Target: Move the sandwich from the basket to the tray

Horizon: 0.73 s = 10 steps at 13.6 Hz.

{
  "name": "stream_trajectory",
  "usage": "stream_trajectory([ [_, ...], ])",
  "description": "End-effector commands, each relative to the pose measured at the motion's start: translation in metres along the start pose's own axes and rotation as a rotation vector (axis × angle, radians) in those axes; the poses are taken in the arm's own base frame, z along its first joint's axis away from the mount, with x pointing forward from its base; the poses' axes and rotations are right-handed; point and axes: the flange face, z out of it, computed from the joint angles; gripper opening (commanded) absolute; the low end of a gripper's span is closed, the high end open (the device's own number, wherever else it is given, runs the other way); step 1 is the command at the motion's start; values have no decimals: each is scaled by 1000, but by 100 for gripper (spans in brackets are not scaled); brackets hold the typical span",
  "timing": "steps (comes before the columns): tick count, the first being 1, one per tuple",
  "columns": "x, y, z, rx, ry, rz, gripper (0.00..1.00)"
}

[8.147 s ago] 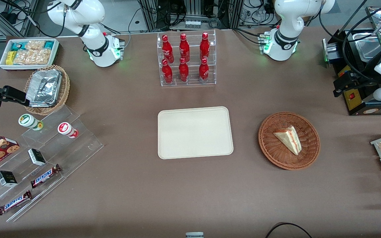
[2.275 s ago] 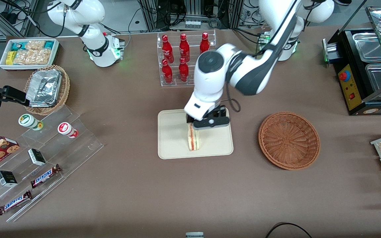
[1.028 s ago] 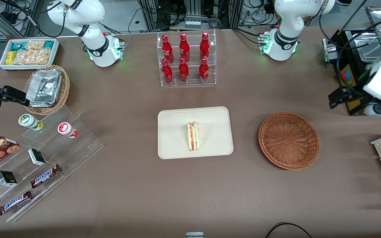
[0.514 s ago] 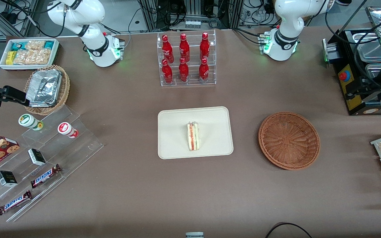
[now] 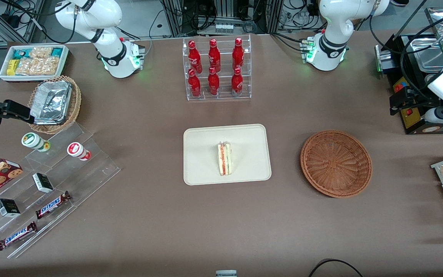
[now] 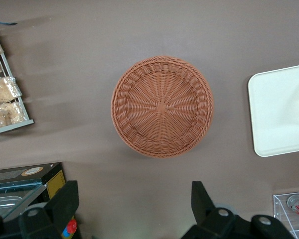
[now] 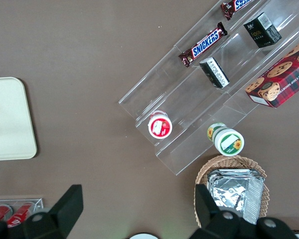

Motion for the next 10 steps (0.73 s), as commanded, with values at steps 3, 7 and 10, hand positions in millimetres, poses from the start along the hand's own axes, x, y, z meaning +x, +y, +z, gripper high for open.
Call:
stream_trajectory([
  [3,-4,-5,-11,4,5,-43,100],
  [7,-33,-8,-15,6,-28,-54,100],
  [10,-41,-9,-13,8,-7,-57,100],
])
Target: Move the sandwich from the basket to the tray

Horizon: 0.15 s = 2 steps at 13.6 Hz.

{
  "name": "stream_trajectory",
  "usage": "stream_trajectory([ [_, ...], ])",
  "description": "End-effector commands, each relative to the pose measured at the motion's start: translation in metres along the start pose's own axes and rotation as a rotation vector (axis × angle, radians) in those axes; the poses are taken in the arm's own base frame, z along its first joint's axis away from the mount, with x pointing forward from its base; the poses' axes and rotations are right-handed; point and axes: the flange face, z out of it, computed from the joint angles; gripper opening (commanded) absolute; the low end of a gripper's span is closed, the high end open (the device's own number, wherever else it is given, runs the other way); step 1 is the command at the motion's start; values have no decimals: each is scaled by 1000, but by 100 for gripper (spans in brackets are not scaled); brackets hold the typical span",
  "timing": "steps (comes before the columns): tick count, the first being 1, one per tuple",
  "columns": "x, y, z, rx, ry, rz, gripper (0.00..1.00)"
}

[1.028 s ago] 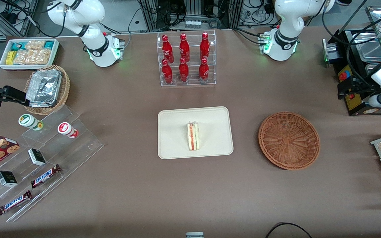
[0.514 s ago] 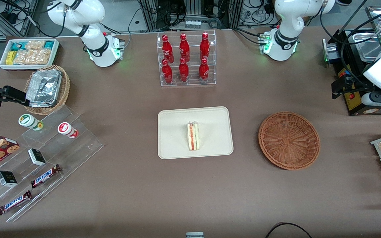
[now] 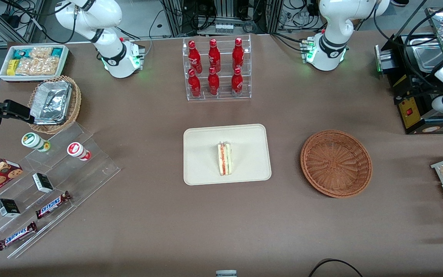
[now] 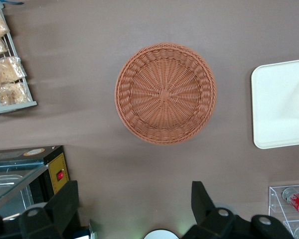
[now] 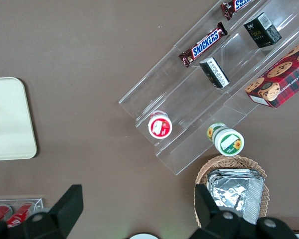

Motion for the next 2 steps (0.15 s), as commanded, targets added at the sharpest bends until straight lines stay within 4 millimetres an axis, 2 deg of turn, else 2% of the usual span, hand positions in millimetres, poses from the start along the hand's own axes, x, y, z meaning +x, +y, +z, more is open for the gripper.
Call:
stream_trajectory([
  [1,-9,0,0,2,19,-9,100],
  [2,-7,0,-1,-3,22,-10,100],
])
